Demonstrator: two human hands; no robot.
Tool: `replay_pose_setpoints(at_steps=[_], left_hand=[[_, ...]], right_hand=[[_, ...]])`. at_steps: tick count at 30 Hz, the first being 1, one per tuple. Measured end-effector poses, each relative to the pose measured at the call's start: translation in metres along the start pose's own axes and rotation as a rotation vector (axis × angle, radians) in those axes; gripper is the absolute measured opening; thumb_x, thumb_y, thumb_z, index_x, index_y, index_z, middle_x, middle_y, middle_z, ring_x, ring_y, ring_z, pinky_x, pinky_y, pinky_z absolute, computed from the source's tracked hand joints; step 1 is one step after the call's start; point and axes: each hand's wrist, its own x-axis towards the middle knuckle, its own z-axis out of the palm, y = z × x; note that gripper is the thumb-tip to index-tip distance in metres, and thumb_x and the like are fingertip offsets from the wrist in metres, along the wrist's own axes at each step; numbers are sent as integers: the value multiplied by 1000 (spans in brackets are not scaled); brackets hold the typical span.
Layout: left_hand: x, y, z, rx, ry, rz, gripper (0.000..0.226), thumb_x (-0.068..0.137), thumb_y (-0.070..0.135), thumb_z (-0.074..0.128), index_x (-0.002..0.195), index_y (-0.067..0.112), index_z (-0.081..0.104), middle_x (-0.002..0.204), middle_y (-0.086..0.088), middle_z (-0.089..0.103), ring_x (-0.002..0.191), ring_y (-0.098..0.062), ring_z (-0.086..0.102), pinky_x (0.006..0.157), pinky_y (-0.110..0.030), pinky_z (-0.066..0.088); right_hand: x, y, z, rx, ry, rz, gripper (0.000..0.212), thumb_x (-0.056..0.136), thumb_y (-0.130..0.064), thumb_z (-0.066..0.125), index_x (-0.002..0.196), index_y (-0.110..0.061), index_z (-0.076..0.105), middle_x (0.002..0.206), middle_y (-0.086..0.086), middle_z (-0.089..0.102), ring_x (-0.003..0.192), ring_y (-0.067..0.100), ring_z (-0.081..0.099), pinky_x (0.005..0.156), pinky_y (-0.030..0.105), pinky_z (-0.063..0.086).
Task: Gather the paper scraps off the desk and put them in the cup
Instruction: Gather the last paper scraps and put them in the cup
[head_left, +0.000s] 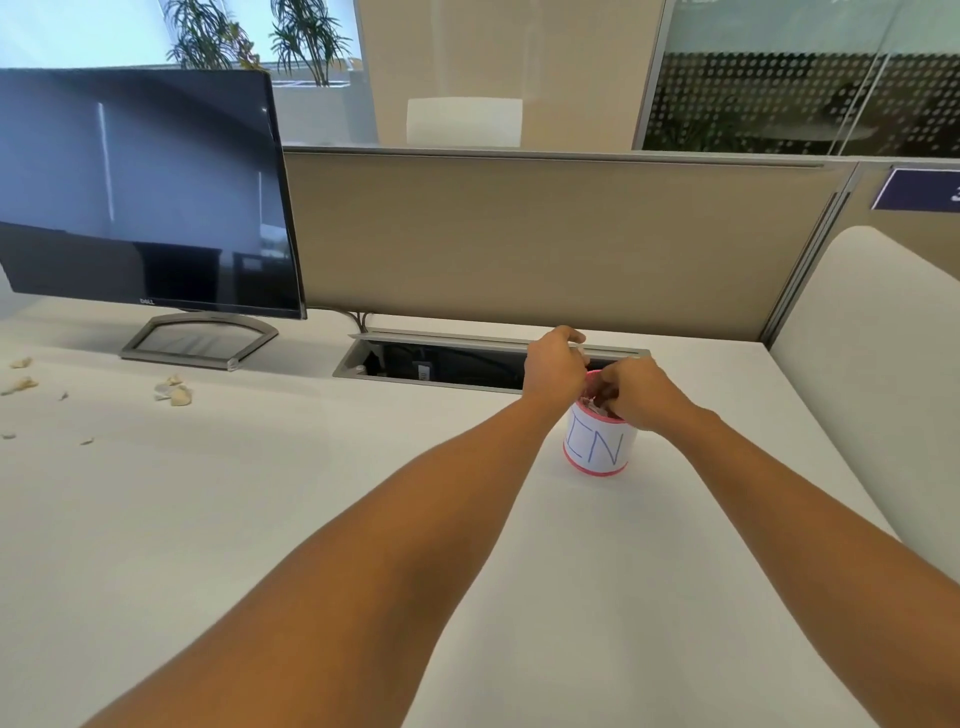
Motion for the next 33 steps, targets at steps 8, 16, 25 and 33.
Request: replay_pose_setpoints(at_steps=[8,16,25,33], left_hand=[[-14,-22,-23,24,26,2,24,92,2,46,113,2,58,111,-19,65,99,-32,64,91,-44,53],[-58,-61,-55,110,-3,-54,24,93,8,50,115,5,59,115,-17,65,101,-31,64,93,-42,53],[-129,-140,-135,314,70,-83,24,91,12,50,109,11,64,112,-7,67,100,-22,63,83,-24,46],[-167,-201,-257,300,261,-169,24,89,8,49,105,10,66,110,-4,69,100,-18,63,82,-19,42]], right_hand=[[-3,-5,-3,-31,183,37,22,87,-6,56,103,-10,71,109,12,67,98,28,60,79,28,47],[-37,-18,3,206,380,86,17,86,0,55,91,-4,70,101,17,69,97,30,62,81,29,47],[-94,-102,97,198,120,-91,19,90,-2,53,99,-7,69,106,10,68,90,16,59,81,18,43],[-120,-189,181,210,-69,-264,29,81,6,46,86,-6,71,92,7,72,75,10,53,70,16,38]])
